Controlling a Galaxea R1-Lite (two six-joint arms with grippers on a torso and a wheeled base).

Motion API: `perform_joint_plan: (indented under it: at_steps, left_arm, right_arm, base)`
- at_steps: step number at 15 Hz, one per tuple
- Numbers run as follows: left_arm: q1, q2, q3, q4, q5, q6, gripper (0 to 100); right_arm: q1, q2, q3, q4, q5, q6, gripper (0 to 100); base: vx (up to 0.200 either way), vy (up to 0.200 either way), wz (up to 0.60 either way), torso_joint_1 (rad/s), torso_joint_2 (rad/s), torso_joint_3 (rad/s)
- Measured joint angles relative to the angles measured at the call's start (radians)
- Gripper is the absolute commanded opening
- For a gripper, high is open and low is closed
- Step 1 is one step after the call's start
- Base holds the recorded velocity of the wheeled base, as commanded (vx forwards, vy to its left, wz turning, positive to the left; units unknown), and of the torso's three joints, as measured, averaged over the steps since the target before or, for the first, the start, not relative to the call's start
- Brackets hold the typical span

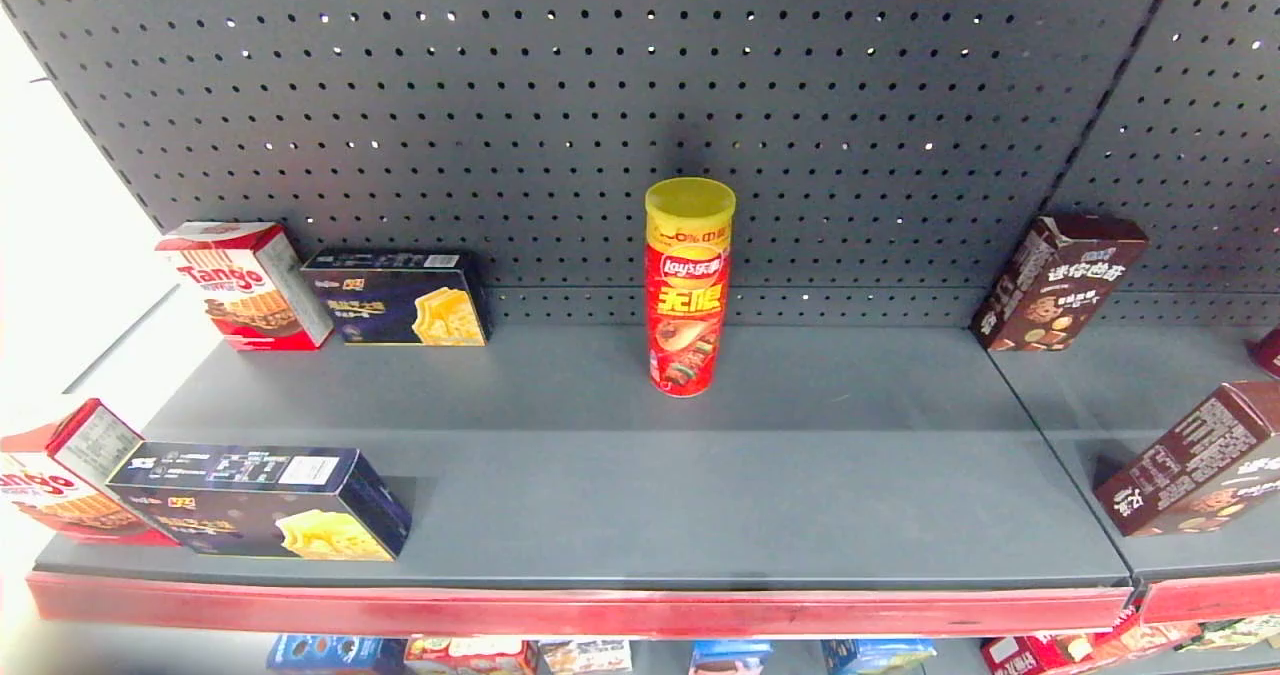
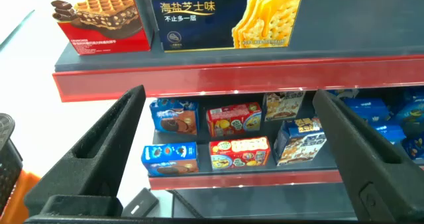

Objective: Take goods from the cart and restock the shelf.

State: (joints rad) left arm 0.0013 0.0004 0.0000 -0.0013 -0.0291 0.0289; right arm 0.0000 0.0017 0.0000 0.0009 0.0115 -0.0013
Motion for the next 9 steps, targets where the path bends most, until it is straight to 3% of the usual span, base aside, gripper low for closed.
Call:
perform_joint_plan:
  at_steps: [9]
  left_arm:
    - [0.000, 0.000, 0.000, 0.001, 0.000, -0.001, 100]
  right_arm:
    - [0.000, 0.000, 0.000, -0.001, 0.000, 0.000, 100]
  base:
    - [0.000, 0.000, 0.00, 0.000, 0.00, 0.000]
